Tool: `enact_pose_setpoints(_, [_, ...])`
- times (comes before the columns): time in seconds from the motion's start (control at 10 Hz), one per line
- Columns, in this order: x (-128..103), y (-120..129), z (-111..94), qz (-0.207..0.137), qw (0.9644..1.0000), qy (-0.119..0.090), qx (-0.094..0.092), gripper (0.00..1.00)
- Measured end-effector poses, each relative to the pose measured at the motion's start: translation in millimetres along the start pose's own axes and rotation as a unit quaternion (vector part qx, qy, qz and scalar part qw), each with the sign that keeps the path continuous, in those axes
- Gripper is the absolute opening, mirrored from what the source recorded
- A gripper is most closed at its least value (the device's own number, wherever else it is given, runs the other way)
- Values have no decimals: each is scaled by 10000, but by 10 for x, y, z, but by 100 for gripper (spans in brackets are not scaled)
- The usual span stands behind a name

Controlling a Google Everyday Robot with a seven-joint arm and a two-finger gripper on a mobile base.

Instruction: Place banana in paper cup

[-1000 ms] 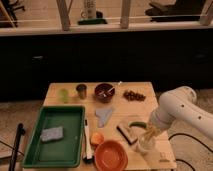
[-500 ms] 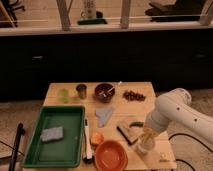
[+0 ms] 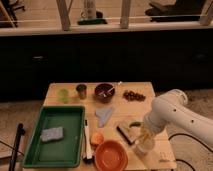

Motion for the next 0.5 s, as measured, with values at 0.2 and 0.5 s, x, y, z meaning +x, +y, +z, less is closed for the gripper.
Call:
enact_pose_setpoints(0.2, [32,54,-73,-53,10000,-23,50,0])
enact_pose_setpoints(0.5, [112,221,-169,-138,9998,-131,66,0])
